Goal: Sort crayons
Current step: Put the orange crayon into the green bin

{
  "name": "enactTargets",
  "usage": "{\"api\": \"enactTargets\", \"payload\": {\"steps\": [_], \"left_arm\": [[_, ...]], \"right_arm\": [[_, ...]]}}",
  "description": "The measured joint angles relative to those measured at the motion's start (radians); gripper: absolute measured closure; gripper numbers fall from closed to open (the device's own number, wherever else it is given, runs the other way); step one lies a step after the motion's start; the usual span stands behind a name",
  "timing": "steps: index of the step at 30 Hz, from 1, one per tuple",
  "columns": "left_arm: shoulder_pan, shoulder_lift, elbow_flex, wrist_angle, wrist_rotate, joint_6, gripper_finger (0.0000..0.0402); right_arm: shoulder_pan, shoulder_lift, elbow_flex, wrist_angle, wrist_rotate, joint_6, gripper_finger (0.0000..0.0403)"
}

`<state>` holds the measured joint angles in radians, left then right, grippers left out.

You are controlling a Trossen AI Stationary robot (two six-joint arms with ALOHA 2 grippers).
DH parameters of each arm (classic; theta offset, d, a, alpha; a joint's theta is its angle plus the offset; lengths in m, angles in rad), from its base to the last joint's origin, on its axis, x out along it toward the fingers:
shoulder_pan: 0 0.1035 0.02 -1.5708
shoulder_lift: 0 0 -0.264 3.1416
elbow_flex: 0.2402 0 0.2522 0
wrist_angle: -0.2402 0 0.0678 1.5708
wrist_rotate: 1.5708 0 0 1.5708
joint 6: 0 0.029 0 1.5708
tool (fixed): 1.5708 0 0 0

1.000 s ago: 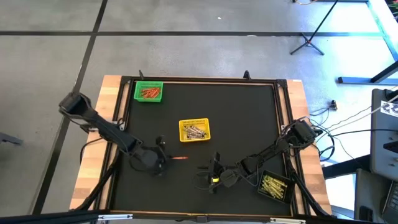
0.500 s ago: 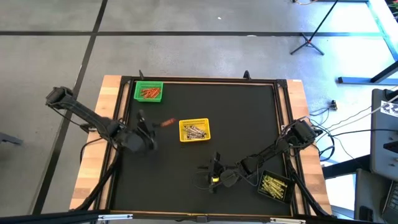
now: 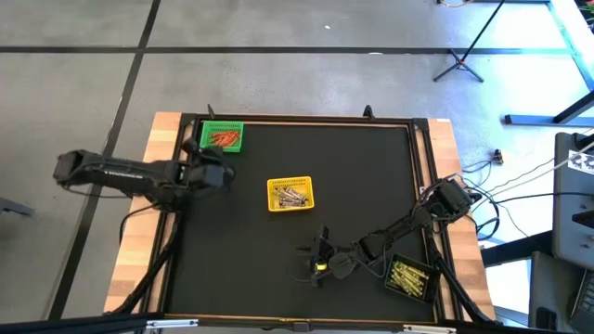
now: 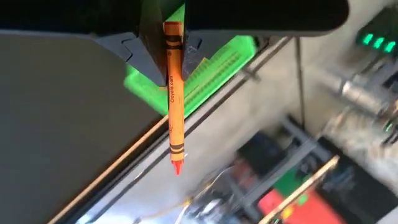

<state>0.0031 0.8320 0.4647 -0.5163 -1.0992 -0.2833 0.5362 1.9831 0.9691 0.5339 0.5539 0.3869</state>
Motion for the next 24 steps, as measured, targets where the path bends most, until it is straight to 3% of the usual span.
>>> {"api": "enactTargets", "payload": {"steps": [8,12,18,24], "left_arm": [[0.285,0.006,-0.015,0.059,0.287,0.053,0.0385],[0.386,0.014,-0.015,0.087,0.31,0.097,0.0385],[0.518,0.068,-0.016,0.155,0.427,0.168,0.0385],[0.599,0.141,-0.016,0.196,0.431,0.207,0.0385]], "right_arm": [[0.0,0.0,0.0,0.0,-0.004,0.009,0.026],[0.0,0.0,0.0,0.0,-0.004,0.009,0.026],[0.0,0.0,0.0,0.01,-0.004,0.009,0.026],[0.0,0.0,0.0,0.017,-0.004,0.009,0.026]]}}
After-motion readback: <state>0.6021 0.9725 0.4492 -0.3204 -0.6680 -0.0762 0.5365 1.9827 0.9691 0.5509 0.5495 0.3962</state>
